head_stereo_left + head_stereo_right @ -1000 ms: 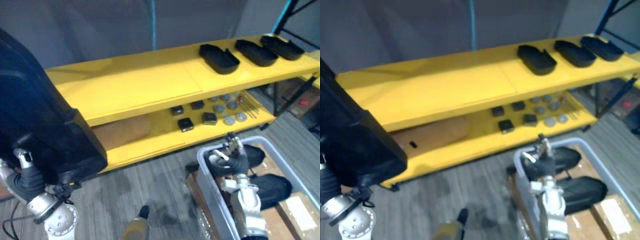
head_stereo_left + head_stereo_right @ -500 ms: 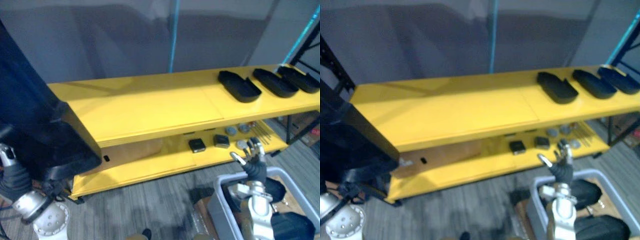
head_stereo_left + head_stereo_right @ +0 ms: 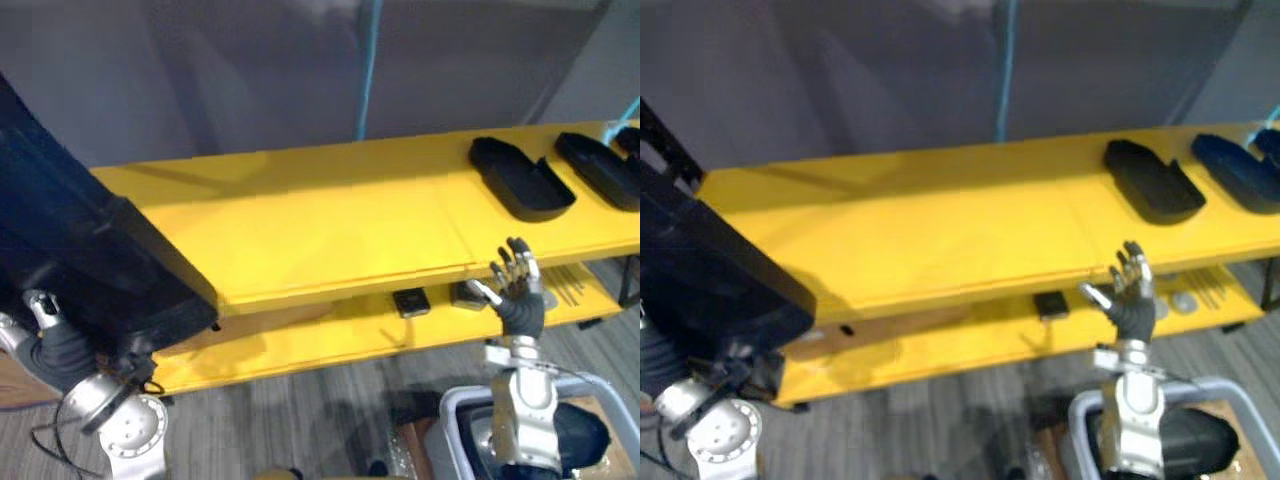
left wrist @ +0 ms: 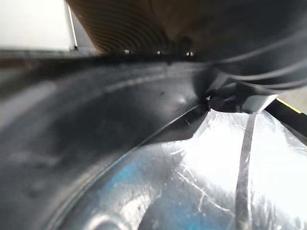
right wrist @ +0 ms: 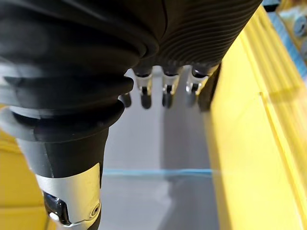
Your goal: Walk over and take plastic housings, then place them on the shelf
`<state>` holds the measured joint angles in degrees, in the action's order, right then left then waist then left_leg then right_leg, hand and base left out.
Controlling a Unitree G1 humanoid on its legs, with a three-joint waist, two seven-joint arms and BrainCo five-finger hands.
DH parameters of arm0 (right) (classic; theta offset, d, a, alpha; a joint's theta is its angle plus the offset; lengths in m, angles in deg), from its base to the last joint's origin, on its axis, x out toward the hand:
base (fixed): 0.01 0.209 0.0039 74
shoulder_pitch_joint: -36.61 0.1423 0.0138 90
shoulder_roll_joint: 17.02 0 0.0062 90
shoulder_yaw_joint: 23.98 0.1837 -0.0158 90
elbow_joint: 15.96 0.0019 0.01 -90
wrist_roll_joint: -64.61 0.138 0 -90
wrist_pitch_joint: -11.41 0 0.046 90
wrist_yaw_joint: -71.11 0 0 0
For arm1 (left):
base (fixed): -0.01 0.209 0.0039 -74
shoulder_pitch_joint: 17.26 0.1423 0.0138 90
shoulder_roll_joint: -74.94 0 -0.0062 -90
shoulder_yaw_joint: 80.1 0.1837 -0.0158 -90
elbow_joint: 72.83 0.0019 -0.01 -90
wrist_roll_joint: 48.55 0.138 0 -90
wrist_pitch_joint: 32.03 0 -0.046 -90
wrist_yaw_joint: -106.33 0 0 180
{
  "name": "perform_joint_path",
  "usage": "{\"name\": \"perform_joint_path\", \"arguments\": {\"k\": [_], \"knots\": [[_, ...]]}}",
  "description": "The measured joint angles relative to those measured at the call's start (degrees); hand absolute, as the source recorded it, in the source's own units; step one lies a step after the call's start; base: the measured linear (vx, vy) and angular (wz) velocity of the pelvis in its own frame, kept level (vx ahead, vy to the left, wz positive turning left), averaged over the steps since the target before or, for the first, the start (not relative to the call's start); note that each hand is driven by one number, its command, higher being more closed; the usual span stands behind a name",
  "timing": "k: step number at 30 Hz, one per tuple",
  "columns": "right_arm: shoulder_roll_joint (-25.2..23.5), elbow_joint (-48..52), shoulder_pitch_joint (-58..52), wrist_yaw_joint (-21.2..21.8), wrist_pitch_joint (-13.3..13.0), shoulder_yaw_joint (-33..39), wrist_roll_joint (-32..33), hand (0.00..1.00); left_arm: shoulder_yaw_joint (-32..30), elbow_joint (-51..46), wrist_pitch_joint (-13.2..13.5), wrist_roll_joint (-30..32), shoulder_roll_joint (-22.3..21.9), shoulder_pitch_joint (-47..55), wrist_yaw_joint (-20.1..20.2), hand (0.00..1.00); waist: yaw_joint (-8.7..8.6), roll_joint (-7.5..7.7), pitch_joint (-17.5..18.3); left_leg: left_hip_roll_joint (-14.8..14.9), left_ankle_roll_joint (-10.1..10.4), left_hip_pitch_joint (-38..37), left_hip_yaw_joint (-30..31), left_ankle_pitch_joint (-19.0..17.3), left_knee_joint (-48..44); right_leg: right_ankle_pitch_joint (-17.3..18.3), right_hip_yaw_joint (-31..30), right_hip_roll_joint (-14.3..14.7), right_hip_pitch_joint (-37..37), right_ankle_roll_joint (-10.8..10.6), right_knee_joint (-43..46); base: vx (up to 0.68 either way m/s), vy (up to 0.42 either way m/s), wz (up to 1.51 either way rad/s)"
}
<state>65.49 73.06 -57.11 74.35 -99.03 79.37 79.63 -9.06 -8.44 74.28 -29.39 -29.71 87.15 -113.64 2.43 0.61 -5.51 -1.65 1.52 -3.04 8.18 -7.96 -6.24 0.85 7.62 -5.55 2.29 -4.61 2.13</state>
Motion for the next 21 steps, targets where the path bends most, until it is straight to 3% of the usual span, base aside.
{"name": "perform_joint_path", "arguments": {"k": [7,13,15,16,21], "knots": [[-0.5,0.1,1.9,0.6,-1.8,-1.9,2.1,0.00,-0.2,0.0,-2.1,2.0,0.5,-0.2,-1.8,1.00,0.21,0.23,0.2,-0.5,0.0,0.1,-0.5,0.0,0.1,-0.6,0.8,-0.4,1.3,-0.2,-1.8,-0.01,0.008,0.03],[-0.5,0.2,2.2,-0.8,-1.8,-2.8,2.0,0.00,-0.9,0.0,-2.5,2.1,0.5,1.3,-1.7,1.00,0.06,-0.99,1.0,-0.3,0.1,1.1,1.0,1.1,2.2,-0.3,8.4,-1.1,3.8,0.2,-3.0,-0.05,-0.031,0.59],[-0.5,0.2,2.2,-2.4,-1.8,-2.3,1.5,0.00,-1.6,0.0,-2.0,2.1,0.5,1.7,-1.1,1.00,-0.10,-1.52,1.6,1.0,0.2,1.3,-2.9,1.9,3.8,-0.1,10.6,-1.6,4.4,0.1,-2.8,-0.03,0.003,0.60],[-1.6,0.0,2.3,-5.7,-1.9,0.6,1.1,0.00,-4.4,-0.2,2.6,1.1,2.7,1.3,0.9,1.00,-0.76,-1.19,3.4,1.0,0.8,0.0,-4.6,6.4,7.9,0.3,11.0,-2.1,4.0,-0.1,-2.3,0.00,0.001,0.14],[-1.6,0.0,2.3,-5.7,-1.9,0.6,1.1,0.00,-4.4,-0.2,2.6,1.0,2.7,1.3,0.9,1.00,-0.95,-1.10,3.4,1.0,0.8,0.0,-4.8,6.5,7.9,0.2,10.8,-2.2,3.8,-0.2,-2.1,0.00,0.001,-0.01]]}}
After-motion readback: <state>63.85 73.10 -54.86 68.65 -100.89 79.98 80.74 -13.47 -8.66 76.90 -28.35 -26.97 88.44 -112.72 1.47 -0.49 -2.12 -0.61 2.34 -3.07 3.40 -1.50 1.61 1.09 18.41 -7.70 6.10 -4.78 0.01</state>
